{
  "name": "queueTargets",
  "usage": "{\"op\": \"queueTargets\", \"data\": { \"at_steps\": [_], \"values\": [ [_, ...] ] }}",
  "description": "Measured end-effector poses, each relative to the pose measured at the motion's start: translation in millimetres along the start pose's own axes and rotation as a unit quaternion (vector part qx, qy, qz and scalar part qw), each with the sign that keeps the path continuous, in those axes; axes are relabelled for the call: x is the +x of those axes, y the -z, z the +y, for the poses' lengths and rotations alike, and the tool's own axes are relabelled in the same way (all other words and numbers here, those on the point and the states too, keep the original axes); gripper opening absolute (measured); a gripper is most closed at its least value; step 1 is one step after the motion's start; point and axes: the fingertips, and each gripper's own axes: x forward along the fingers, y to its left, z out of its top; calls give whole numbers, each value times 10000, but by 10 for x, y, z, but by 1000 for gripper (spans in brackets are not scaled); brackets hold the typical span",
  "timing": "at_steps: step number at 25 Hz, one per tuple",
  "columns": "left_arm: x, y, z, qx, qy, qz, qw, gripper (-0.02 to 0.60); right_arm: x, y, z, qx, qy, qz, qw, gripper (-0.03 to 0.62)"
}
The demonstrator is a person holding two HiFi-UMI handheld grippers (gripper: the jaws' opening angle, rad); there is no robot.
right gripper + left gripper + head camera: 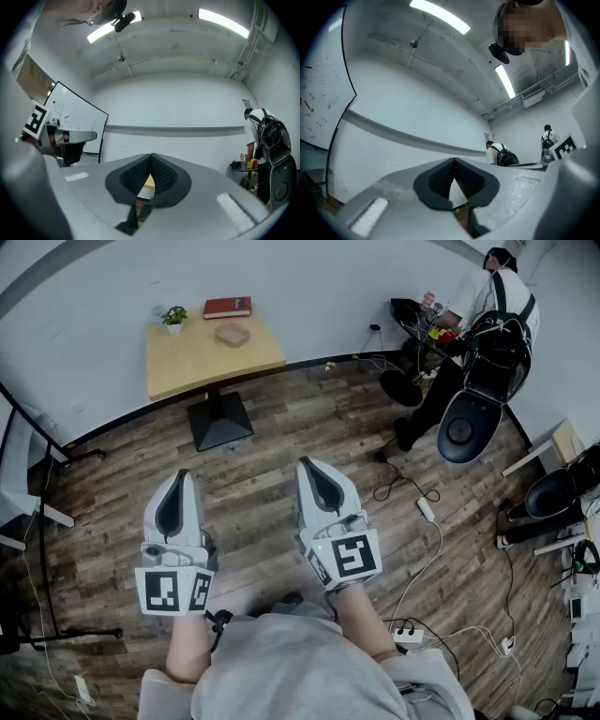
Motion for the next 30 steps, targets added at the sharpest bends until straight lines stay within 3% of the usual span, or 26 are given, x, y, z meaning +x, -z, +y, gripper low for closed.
{"op": "queueTargets", "data": {
  "at_steps": [16,22,26,30],
  "values": [
    [151,5,-353,34,65,-69,9999,3,-151,7,-320,41,61,-61,10000,0],
    [194,63,-500,79,150,-18,9999,3,-230,-43,-420,150,16,-356,9993,2],
    [278,91,-495,70,193,29,9998,3,-187,-19,-409,356,-199,-359,9985,2],
    [470,155,-451,78,293,22,9995,3,-6,62,-524,397,-45,-287,9988,2]
  ]
}}
